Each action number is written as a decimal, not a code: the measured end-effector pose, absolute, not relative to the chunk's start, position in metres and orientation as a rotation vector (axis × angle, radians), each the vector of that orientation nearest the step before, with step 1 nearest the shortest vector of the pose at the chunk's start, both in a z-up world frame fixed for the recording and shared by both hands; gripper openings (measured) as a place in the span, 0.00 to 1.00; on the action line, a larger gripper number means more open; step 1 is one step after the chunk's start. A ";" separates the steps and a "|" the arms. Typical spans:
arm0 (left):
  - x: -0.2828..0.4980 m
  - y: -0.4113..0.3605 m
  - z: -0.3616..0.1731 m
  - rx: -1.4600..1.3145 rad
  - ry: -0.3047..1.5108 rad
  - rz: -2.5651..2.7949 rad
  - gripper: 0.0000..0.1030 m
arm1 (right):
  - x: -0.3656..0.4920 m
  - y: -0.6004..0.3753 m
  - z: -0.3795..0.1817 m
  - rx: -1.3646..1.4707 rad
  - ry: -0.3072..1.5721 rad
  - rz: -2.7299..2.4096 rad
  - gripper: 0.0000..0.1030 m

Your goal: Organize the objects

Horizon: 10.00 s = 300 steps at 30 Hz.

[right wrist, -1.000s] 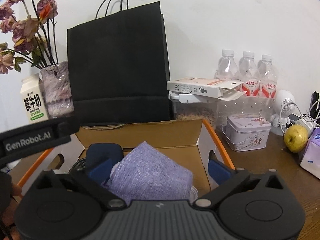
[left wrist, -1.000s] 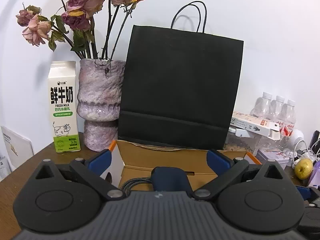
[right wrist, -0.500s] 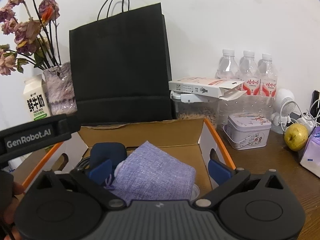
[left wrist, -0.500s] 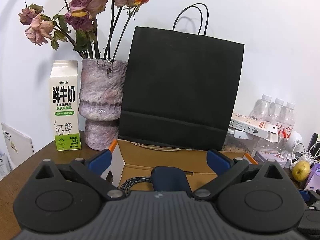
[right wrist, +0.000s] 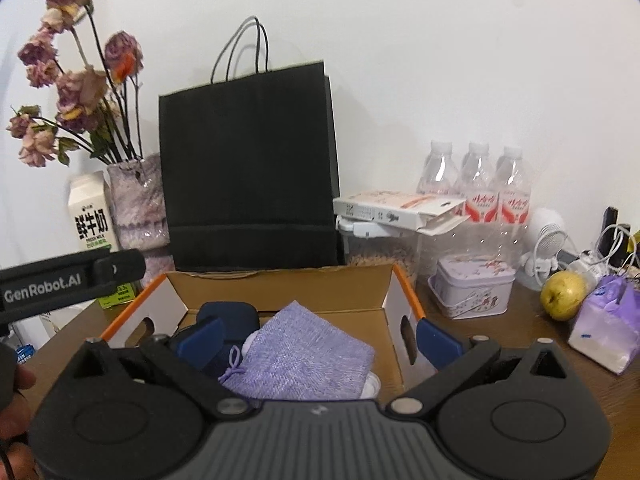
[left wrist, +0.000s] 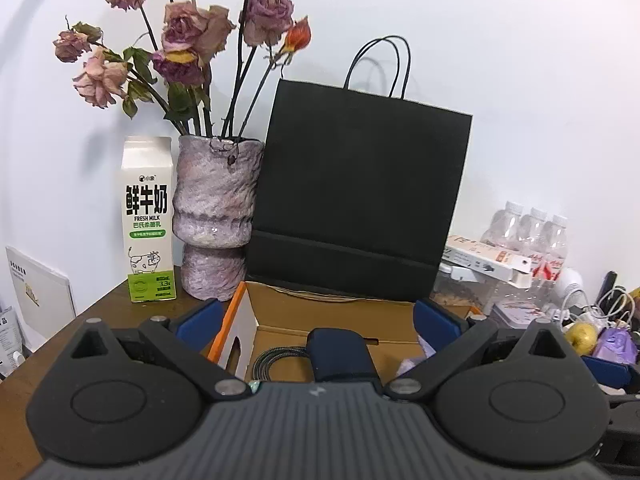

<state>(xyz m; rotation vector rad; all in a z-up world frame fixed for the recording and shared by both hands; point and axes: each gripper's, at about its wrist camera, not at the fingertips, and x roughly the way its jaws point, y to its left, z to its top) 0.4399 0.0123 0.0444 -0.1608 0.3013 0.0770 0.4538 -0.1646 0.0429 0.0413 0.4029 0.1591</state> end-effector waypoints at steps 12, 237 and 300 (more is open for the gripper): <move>0.388 0.018 0.040 -0.129 0.303 0.029 1.00 | 0.391 -0.183 0.047 -0.012 0.368 0.177 1.00; 0.478 0.003 0.039 -0.180 0.384 0.005 0.30 | 0.493 -0.160 0.033 0.180 0.397 0.405 0.54; 0.382 0.017 0.043 -0.028 0.401 -0.031 1.00 | 0.397 -0.181 0.046 -0.019 0.346 0.286 1.00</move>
